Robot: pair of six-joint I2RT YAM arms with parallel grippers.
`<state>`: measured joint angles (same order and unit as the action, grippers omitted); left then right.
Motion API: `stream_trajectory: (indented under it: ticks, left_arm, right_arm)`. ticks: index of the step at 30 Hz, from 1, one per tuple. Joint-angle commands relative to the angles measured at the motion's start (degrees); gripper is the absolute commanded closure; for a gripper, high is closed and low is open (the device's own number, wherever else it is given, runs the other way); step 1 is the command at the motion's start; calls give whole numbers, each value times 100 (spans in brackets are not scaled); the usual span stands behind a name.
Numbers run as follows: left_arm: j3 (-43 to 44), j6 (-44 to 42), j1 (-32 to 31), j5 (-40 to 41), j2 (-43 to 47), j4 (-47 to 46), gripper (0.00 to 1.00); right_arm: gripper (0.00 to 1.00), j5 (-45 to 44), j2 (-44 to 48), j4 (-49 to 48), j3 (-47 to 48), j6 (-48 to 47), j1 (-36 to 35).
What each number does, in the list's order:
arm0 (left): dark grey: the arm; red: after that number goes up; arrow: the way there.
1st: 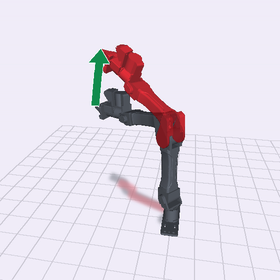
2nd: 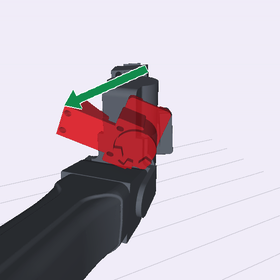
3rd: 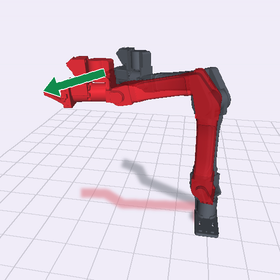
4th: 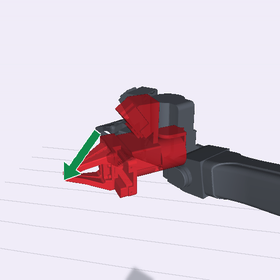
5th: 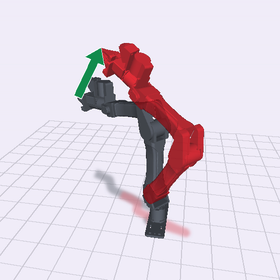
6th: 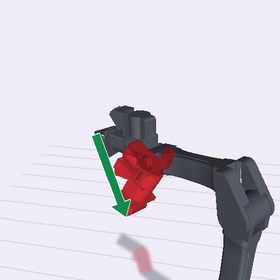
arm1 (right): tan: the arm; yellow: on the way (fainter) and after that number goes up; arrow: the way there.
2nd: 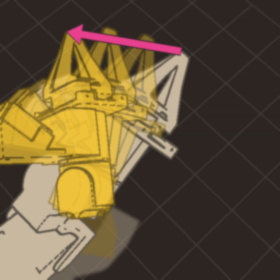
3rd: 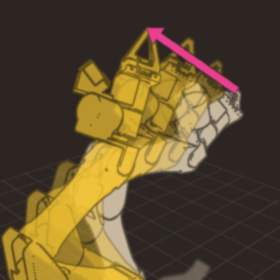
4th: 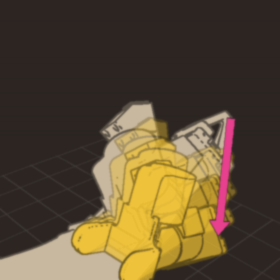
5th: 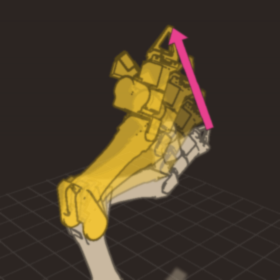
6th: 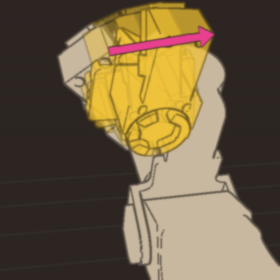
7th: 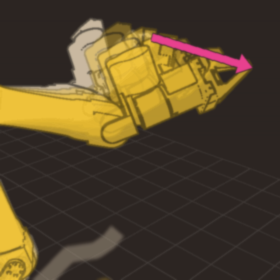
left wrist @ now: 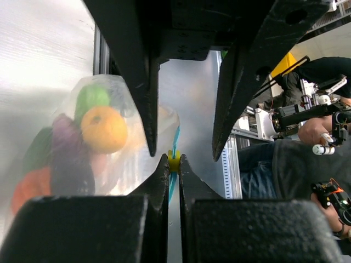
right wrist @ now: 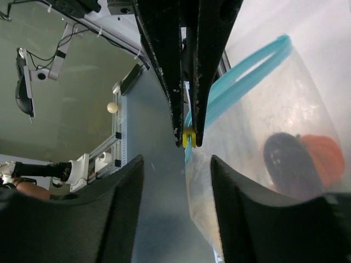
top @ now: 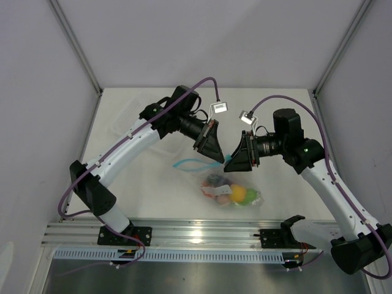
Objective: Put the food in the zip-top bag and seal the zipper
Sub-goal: Zip the zipper food storage bag at the center of the board.
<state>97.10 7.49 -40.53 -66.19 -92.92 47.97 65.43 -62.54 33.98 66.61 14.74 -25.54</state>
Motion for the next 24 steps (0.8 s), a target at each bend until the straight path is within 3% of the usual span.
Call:
stream_trajectory:
  ticks: [1,4,6,9,12,17,19,20,24]
  left_arm:
    - [309,-28,37,-183,-24,-103,99]
    - [301,7,37,-227,-41,-156,99]
    - [301,25,37,-262,-59,-156,99]
    - [292,25,28,-289,-59,-165,100]
    - [292,34,28,-298,-42,-173,99]
    - [266,69,28,-193,-50,-174,99]
    - [292,69,37,-113,-42,-121,99]
    - [283,86,28,-17,-42,-112,99]
    - [283,-1,28,229,-59,90,99]
  right_arm:
    - [49,84,41,205,265,-393,-12]
    - [63,128,-21,320,195,-455,-39]
    - [64,119,5,75,64,-324,-47]
    - [88,58,-47,-136,36,-148,-91]
    - [100,32,-118,-391,19,89,-144]
    - [100,-153,-188,-454,-25,257,-232]
    - [100,-868,-75,-400,-16,510,-223]
    - [100,-943,22,-940,-260,773,-215]
    - [100,-1716,295,-1095,-412,1364,-206]
